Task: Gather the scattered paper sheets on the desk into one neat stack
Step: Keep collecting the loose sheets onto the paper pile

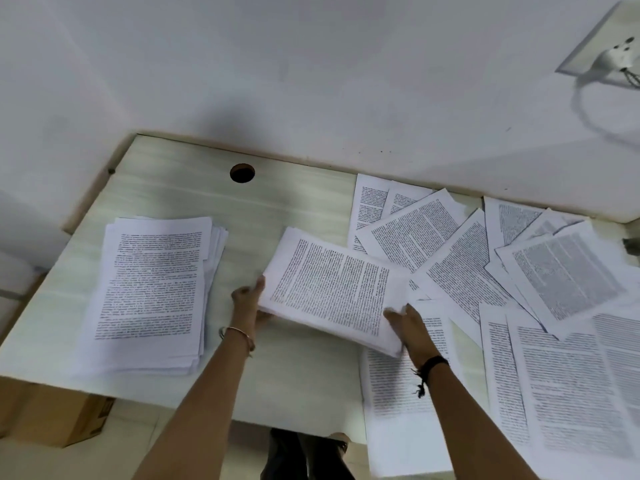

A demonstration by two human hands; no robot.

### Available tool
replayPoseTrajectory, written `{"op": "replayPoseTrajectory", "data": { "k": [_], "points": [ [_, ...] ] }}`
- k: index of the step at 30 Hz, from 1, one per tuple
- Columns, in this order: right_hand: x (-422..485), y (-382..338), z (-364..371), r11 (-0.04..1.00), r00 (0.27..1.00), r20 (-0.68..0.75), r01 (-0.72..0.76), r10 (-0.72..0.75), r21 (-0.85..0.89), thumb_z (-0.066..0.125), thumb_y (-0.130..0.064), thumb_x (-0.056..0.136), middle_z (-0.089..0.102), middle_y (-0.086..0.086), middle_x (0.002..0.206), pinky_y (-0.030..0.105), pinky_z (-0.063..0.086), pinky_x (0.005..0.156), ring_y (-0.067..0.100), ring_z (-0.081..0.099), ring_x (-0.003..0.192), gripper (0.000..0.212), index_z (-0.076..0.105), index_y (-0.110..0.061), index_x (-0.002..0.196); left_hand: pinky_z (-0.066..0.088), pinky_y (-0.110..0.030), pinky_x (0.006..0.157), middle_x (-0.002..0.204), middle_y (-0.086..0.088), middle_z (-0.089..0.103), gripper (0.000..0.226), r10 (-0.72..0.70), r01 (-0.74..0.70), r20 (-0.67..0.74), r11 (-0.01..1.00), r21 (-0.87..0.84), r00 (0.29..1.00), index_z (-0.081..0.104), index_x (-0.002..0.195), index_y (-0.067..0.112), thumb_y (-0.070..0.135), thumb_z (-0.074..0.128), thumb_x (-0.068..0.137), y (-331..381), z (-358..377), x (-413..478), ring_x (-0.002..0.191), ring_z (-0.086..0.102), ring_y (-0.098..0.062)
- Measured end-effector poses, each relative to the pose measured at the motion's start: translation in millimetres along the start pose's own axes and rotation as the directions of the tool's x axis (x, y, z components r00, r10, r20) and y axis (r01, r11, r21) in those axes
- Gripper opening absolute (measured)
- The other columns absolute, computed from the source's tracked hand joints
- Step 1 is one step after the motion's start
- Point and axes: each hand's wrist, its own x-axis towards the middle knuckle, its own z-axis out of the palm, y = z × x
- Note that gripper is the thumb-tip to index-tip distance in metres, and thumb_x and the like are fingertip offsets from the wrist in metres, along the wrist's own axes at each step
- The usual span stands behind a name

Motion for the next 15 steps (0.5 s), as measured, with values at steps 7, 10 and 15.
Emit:
{"op": "replayPoseTrajectory", "data": {
  "k": [7, 10, 15],
  "points": [
    [12.2, -5.3, 11.9, 0.993, 0.997, -0.071, -0.028, 0.02, -0.115, 0.071, -0.043, 0.081, 0.055, 0.005, 0.102, 0.034, 0.045, 0.086, 0.026, 0.056, 0.099, 0.056, 0.046, -0.004, 0.111, 0.04, -0.033, 0.095, 0.135, -0.018, 0.049, 0.062, 0.019, -0.2, 0.258, 0.685, 0.7, 0.966, 0.02, 0.146, 0.011, 0.034, 0.049, 0.096, -3.6, 15.5, -7.5, 0.122, 0.05, -0.036],
    [15.7, -7.5, 13.5, 0.989, 0.986, -0.167, -0.047, 0.023, -0.139, 0.055, -0.027, 0.093, 0.056, 0.005, 0.116, 0.035, 0.044, 0.091, 0.024, 0.054, 0.105, 0.037, 0.047, -0.008, 0.124, 0.042, -0.034, 0.097, 0.138, -0.015, 0.049, 0.061, 0.074, -0.208, 0.229, 0.739, 0.641, 0.971, 0.024, 0.146, 0.016, 0.037, 0.05, 0.095, 3.9, 12.3, -6.7, 0.123, 0.051, -0.035],
    [12.5, -10.5, 34.8, 0.923, 0.993, 0.113, -0.076, 0.036, 0.377, 0.051, -0.005, 0.093, 0.063, 0.007, 0.126, 0.047, 0.05, 0.097, 0.027, 0.06, 0.114, 0.037, 0.052, -0.011, 0.13, 0.058, -0.034, 0.075, 0.129, -0.016, 0.059, 0.06, 0.024, 0.017, 0.22, 0.982, -0.186, 0.975, 0.035, 0.139, 0.011, 0.036, 0.058, 0.089, 11.2, 11.7, -26.8, 0.098, 0.068, -0.022]
  ]
}}
